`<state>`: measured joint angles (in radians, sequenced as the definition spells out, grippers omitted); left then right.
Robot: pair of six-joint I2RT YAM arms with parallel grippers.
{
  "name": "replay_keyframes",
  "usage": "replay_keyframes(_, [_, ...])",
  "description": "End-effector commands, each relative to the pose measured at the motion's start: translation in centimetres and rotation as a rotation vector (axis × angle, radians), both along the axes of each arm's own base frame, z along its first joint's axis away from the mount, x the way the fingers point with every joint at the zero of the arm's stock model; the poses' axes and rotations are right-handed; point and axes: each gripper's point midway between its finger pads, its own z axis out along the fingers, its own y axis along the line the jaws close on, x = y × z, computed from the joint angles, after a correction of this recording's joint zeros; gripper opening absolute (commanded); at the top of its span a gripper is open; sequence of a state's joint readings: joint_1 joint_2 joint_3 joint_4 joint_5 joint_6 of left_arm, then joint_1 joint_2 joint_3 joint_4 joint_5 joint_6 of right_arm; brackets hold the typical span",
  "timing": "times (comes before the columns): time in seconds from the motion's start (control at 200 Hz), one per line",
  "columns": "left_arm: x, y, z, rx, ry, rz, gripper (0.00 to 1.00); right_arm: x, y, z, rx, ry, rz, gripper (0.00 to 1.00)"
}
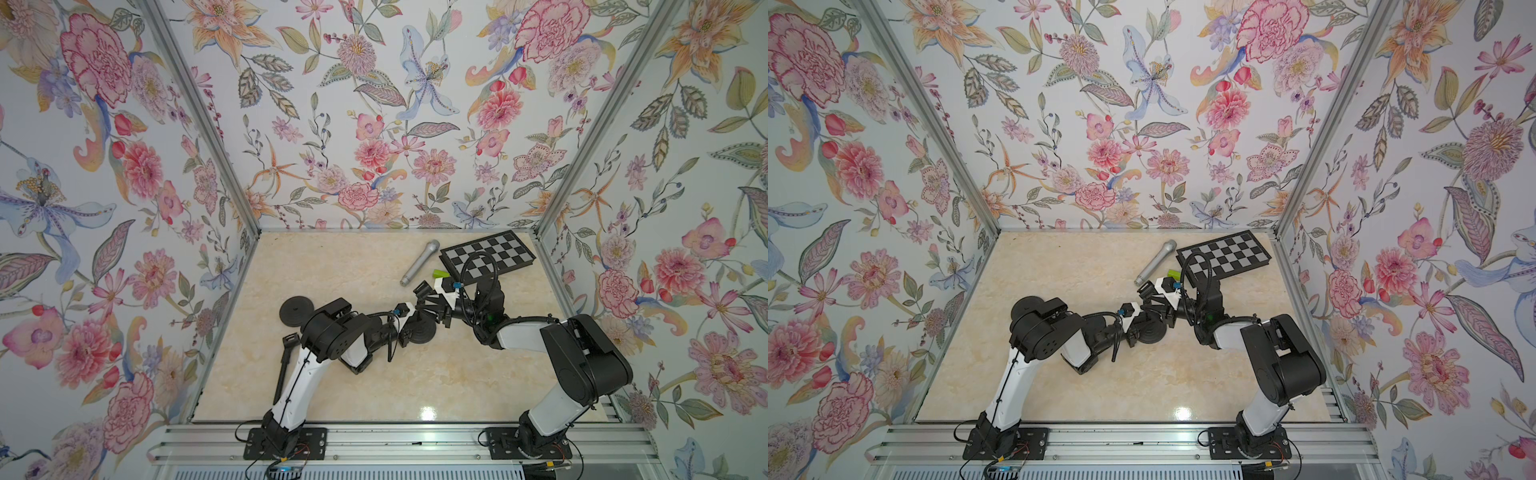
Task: Assemble a microphone stand
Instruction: Screw the microphone stand pole into the microphone stand base.
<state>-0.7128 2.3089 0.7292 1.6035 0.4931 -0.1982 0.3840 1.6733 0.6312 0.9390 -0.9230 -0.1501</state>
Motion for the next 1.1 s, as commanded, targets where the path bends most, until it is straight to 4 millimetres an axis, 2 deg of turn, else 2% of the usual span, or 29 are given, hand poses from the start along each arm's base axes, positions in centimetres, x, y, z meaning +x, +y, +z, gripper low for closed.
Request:
replay_keyframes(0.0, [-1.2, 0.8, 0.5, -0.054, -0.121, 0.006, 0.33, 0.5, -0.3, 0.1, 0.027, -0.023, -0.053, 0.26])
replay_keyframes(0.115, [-0.9, 1.0, 0.0, -0.048, -0.113, 0.024, 0.34, 1.1, -1.3, -0.1, 0.070, 0.003, -0.188, 0.00])
replay_keyframes(0.25, [-0.5, 1.4, 0.1, -0.054, -0.104, 0.049, 0.35, 1.3, -2.6, -2.3, 0.099, 0.044, -0.513, 0.00])
replay_keyframes(0.305, [-0.2, 1.5, 0.2, -0.054, -0.108, 0.063, 0.35, 1.5, -4.1, -3.6, 0.099, 0.074, -0.739, 0.00])
replay_keyframes(0.32, [-0.3, 1.5, 0.0, -0.051, -0.103, 0.065, 0.35, 1.0, -3.6, -4.0, 0.100, 0.087, -0.764, 0.00])
replay_keyframes(0.37, [-0.1, 1.6, -0.5, -0.052, -0.087, 0.070, 0.35, 0.5, -4.3, -5.4, 0.090, 0.122, -0.913, 0.00])
replay_keyframes(0.41, [0.0, 1.6, -0.6, -0.057, -0.074, 0.067, 0.35, -0.1, -3.8, -6.2, 0.074, 0.143, -0.950, 0.00])
replay_keyframes(0.505, [0.1, 1.7, 0.0, -0.057, -0.093, 0.073, 0.35, -1.2, -1.6, -6.8, 0.033, 0.139, -0.896, 0.00])
replay_keyframes(0.61, [0.0, 1.8, -0.7, -0.051, -0.076, 0.073, 0.35, -1.4, -1.8, -5.5, 0.047, 0.110, -0.850, 0.00])
replay_keyframes(0.676, [-0.1, 1.8, -0.3, -0.052, -0.087, 0.068, 0.35, -1.7, -1.6, -4.4, 0.054, 0.084, -0.768, 0.21])
replay_keyframes(0.741, [-0.2, 1.8, -0.2, -0.047, -0.097, 0.068, 0.35, -2.5, -0.7, -3.0, 0.046, 0.028, -0.619, 0.38])
replay_keyframes(0.771, [-0.1, 1.8, -0.5, -0.045, -0.092, 0.069, 0.35, -3.0, -0.3, -2.5, 0.042, 0.004, -0.543, 0.42])
replay_keyframes(0.866, [-0.1, 1.7, -0.5, -0.050, -0.086, 0.058, 0.35, -4.7, 1.1, -0.9, 0.029, -0.064, -0.311, 0.45])
replay_keyframes(0.961, [-0.2, 1.7, -0.5, -0.047, -0.093, 0.057, 0.35, -5.1, 1.6, -0.5, -0.008, -0.099, -0.234, 0.48])
replay_keyframes(0.981, [-0.1, 1.7, -0.6, -0.046, -0.090, 0.060, 0.35, -4.3, 0.8, -0.6, -0.017, -0.099, -0.252, 0.48])
replay_keyframes(1.096, [-0.2, 1.6, -0.4, -0.053, -0.090, 0.048, 0.36, -2.8, -0.2, -0.6, -0.023, -0.085, -0.243, 0.48])
